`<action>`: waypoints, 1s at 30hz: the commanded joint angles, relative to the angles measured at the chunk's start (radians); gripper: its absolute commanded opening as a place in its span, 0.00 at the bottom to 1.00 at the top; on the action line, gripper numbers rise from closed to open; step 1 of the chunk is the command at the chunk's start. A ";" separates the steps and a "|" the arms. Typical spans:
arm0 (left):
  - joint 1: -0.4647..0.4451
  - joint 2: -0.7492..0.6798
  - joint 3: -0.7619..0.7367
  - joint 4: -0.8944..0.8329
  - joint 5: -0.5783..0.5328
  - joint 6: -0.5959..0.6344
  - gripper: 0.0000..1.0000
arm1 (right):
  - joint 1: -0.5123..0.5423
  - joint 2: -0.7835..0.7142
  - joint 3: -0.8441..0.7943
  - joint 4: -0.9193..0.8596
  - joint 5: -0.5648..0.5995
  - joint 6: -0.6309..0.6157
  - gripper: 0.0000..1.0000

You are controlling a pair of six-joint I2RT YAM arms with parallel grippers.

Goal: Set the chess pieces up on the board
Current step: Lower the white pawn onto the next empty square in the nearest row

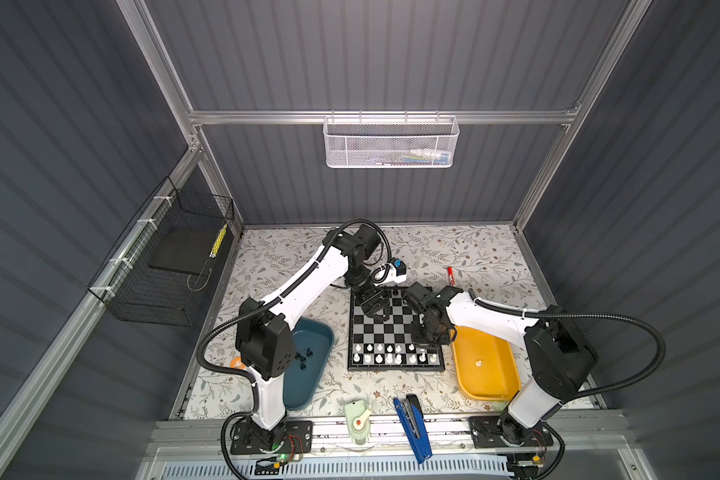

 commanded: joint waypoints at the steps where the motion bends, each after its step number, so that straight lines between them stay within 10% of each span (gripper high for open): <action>1: -0.009 -0.034 -0.011 -0.008 0.005 0.010 0.94 | 0.007 0.015 -0.004 -0.016 0.003 0.003 0.14; 30: -0.009 -0.038 -0.020 -0.004 -0.009 0.009 0.94 | 0.009 -0.038 0.037 -0.061 0.027 -0.008 0.22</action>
